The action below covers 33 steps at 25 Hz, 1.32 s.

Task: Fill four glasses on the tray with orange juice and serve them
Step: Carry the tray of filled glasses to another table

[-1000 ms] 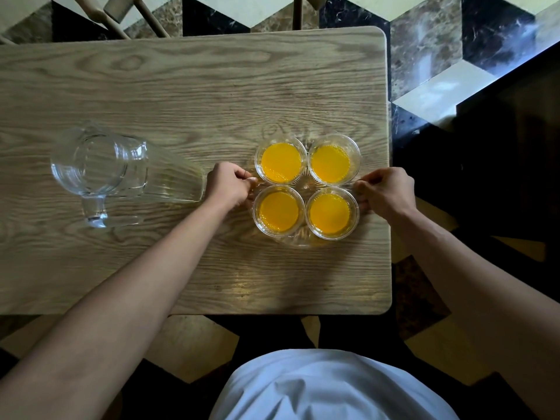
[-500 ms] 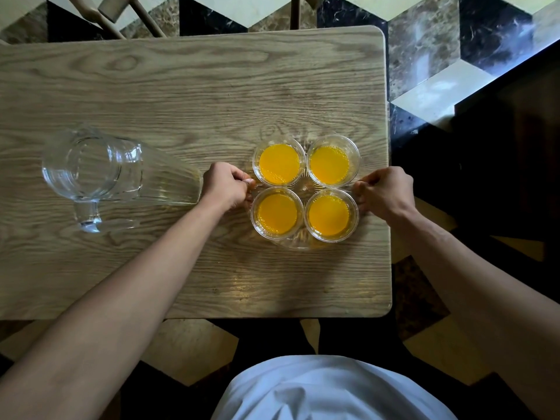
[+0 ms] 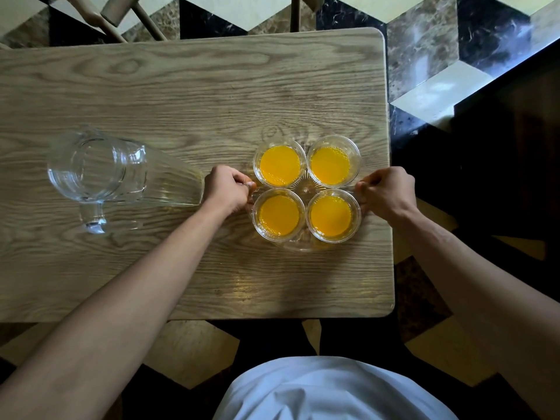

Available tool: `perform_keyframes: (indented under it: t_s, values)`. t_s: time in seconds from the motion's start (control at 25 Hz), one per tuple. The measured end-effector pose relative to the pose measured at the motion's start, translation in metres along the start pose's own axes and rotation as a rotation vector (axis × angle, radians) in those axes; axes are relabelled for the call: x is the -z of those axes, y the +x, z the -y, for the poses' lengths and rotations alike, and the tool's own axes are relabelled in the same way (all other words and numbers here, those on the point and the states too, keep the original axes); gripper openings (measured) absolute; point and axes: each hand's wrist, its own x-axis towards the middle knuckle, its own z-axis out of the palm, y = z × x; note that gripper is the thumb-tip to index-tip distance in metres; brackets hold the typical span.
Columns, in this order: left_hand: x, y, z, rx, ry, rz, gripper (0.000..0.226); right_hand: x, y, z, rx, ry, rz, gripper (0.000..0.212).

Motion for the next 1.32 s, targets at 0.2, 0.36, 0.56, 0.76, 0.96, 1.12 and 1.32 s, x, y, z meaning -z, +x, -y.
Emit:
perform_keyframes:
  t_s: [0.2,0.36,0.56,0.76,0.96,1.12,1.32]
  values:
    - [0.003,-0.007,0.002,-0.02,0.002,-0.004,0.028,0.0,-0.004,-0.003,0.032,0.001,-0.005,0.009]
    - [0.006,-0.012,0.007,-0.034,0.007,-0.003,0.031,0.002,-0.009,-0.005,0.036,0.01,-0.013,0.01]
    - [0.01,-0.022,0.009,-0.045,0.0,0.005,0.025,0.006,-0.024,-0.003,0.024,0.033,-0.007,0.008]
    - [0.012,-0.035,0.017,-0.074,0.021,0.008,0.028,0.008,-0.044,-0.008,0.027,0.034,-0.021,0.008]
    - [0.015,-0.048,0.028,-0.093,0.016,0.036,0.026,0.008,-0.065,-0.016,0.023,0.047,-0.029,0.009]
    - [0.021,-0.062,0.037,-0.092,-0.04,0.062,0.024,0.005,-0.084,-0.019,0.044,0.045,-0.043,0.009]
    - [0.028,-0.082,0.049,-0.089,-0.084,0.079,0.022,0.004,-0.103,-0.023,0.046,0.055,-0.037,0.011]
